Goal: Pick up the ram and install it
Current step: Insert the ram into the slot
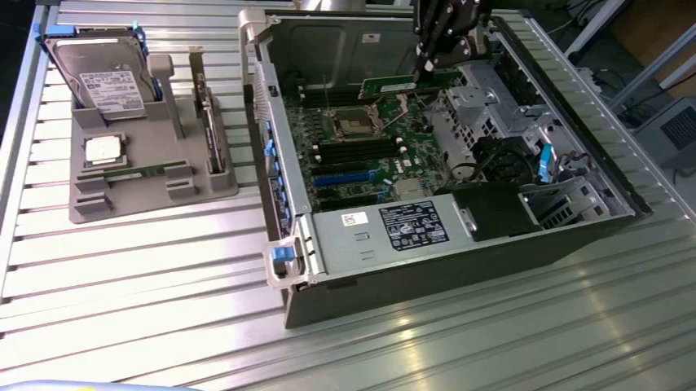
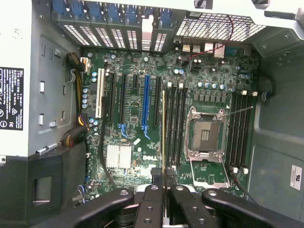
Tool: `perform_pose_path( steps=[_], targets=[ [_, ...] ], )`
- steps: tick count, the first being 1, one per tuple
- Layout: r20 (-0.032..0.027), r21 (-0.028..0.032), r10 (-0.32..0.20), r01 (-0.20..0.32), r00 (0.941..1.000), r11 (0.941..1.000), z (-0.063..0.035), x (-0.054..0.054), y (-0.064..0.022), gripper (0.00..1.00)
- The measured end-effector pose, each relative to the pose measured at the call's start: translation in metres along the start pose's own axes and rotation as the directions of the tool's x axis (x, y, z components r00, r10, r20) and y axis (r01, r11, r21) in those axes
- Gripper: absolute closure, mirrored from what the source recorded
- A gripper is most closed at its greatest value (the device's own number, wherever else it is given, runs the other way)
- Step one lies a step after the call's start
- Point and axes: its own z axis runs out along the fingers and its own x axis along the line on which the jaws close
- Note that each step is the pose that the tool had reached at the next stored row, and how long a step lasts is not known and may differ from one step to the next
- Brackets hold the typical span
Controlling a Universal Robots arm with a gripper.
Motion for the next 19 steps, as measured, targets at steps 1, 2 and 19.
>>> perform_pose_path(
  steps=[1,2,19],
  targets=[
    [0.0,0.0,0.0,0.0,1.0,1.0,0.0006,0.0,0.0,0.88],
    [-0.0001,0.0,0.0,0.0,1.0,1.0,0.0013,0.0001,0.0,0.88],
    [0.0001,0.0,0.0,0.0,1.0,1.0,0.0099,0.0004,0.0,0.88]
  ],
)
